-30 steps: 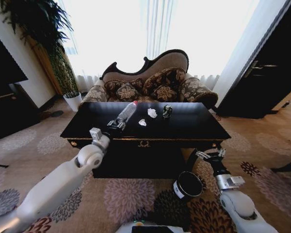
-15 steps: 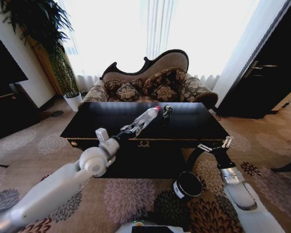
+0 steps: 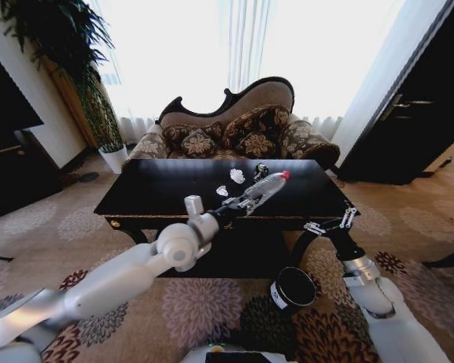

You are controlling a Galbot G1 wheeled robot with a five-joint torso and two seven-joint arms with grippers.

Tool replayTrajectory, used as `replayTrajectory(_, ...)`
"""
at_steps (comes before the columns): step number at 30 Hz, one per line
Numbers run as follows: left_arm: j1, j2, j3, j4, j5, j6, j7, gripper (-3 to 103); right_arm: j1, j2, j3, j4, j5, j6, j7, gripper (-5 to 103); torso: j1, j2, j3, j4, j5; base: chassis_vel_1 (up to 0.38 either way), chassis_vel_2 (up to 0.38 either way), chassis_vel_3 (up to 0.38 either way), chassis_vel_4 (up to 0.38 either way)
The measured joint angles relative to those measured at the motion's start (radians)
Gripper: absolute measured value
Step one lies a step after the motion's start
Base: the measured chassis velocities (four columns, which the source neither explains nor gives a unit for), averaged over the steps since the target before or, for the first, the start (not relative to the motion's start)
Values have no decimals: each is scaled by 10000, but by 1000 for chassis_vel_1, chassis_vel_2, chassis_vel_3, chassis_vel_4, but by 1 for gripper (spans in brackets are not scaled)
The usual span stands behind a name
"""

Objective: Move to the front of the table and place the trash on the table into the trash bin.

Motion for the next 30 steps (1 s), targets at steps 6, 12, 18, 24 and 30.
replayTrajectory(6,-459,-740,733,171,-198,-3,-303,39,99,40,-131,-83,-609,178,89,100,0,0,0,-1,0,0,0,0,0)
replayTrajectory(12,-748,-1165,1530,105,-393,-8,-573,39,166,123,-113,-307,-727,283,196,100,0,0,0,0,0,0,0,0,0)
replayTrajectory(18,-849,-1493,1946,-44,-512,-10,-750,39,122,215,-85,-347,-714,287,287,100,0,0,-1,-1,0,0,0,0,0)
replayTrajectory(24,-755,-1477,2053,-301,-631,-18,-903,39,89,220,-64,-350,-621,289,363,90,-1,0,-1,0,-1,0,0,0,0)
replayTrajectory(30,-300,-1379,1913,-481,-533,-24,-973,38,57,269,-114,-328,-489,259,361,63,-1,0,-1,0,-2,0,0,0,0)
